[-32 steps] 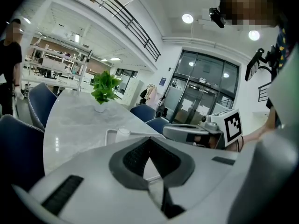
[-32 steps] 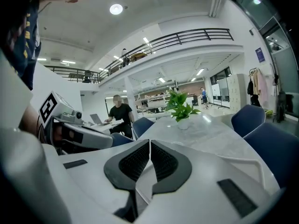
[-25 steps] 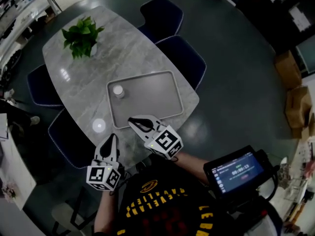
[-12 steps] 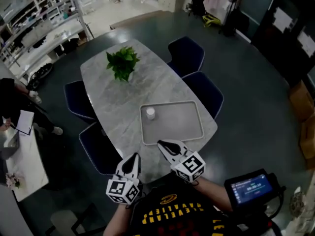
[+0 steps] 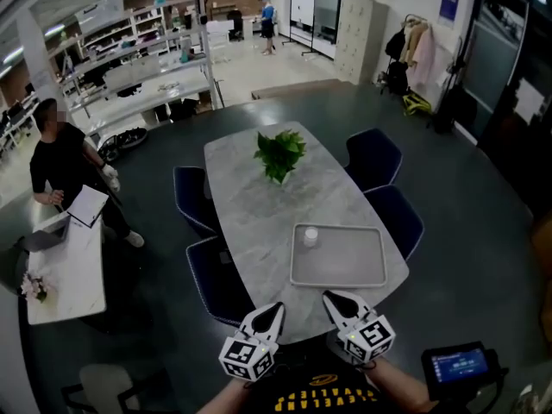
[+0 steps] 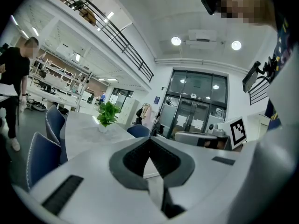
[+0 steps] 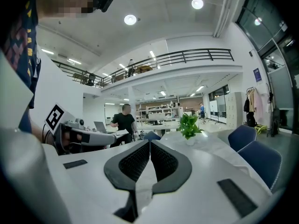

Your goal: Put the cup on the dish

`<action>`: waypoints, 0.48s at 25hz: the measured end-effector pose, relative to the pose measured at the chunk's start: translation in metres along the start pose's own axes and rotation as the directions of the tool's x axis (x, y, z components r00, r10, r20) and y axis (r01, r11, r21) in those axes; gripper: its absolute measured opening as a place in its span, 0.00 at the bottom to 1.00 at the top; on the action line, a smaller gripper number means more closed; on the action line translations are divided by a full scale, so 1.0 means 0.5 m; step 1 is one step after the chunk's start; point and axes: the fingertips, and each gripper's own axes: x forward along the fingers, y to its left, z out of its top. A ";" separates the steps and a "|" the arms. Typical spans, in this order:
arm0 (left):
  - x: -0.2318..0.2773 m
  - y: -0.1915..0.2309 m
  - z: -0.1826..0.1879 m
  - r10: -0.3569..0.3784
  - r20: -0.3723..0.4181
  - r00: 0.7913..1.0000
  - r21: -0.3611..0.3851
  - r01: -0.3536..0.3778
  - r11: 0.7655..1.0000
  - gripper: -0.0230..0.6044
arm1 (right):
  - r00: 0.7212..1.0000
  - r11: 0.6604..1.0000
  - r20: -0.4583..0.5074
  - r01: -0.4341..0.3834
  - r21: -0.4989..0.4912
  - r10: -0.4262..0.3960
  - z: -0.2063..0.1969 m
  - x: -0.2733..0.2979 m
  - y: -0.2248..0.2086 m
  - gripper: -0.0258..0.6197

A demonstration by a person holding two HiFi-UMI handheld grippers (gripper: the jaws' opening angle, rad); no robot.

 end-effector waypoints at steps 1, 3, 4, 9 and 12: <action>-0.007 -0.003 -0.002 -0.001 -0.002 1.000 0.003 0.001 1.000 0.04 | 1.000 1.000 0.000 0.004 0.003 -0.004 0.000 -0.006 0.004 0.07; -0.018 -0.009 -0.004 0.000 -0.009 1.000 0.012 0.000 1.000 0.04 | 1.000 1.000 0.002 0.012 0.011 -0.012 0.001 -0.016 0.008 0.07; -0.022 -0.011 -0.004 0.001 -0.013 1.000 0.020 -0.001 1.000 0.04 | 1.000 1.000 0.005 0.015 0.015 -0.015 0.002 -0.019 0.008 0.07; -0.033 -0.028 0.012 0.027 -0.017 0.999 0.103 -0.025 0.994 0.04 | 1.000 1.000 0.031 -0.003 0.022 0.002 0.012 -0.038 0.008 0.07; -0.024 -0.047 0.023 0.045 -0.003 0.999 0.146 -0.044 0.988 0.04 | 0.999 1.000 0.043 -0.018 0.010 0.017 0.017 -0.060 -0.009 0.07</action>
